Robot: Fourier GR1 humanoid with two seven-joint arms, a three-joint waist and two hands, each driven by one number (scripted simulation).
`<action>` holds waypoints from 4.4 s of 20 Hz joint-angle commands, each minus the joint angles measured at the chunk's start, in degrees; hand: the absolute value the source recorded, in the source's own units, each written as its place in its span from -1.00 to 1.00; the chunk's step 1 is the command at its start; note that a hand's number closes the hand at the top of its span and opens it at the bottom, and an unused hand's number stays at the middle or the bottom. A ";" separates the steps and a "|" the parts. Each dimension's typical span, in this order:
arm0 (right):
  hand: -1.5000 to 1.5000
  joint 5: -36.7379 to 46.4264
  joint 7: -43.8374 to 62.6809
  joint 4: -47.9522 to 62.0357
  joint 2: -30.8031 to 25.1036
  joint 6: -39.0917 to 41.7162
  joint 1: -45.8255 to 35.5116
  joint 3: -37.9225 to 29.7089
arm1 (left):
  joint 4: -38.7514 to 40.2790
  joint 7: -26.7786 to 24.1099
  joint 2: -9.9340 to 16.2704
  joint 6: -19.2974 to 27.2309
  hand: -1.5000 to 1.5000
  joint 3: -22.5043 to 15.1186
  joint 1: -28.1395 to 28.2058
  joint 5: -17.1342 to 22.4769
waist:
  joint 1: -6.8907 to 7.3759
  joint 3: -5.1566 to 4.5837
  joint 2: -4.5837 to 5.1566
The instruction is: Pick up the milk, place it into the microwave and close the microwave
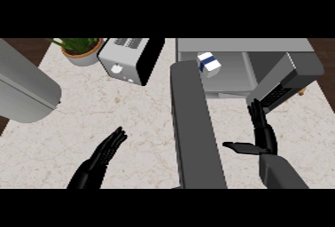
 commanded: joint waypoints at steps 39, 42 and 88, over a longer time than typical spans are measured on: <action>-1.00 -22.58 24.58 -80.80 -7.09 24.10 47.70 8.88 | 41.90 4.51 -9.00 22.92 1.00 -37.62 -42.00 2.74 | -6.34 -0.31 0.90; -1.00 -23.02 27.52 -83.81 -6.59 23.40 45.48 10.89 | 42.34 7.78 -9.00 24.95 1.00 -36.29 -46.98 5.63 | -8.02 -0.40 1.26; -1.00 -39.47 37.55 -88.19 -17.18 30.44 34.26 8.01 | 55.05 -11.02 -9.01 40.03 -1.00 -26.15 -69.78 33.89 | -23.10 -0.18 5.91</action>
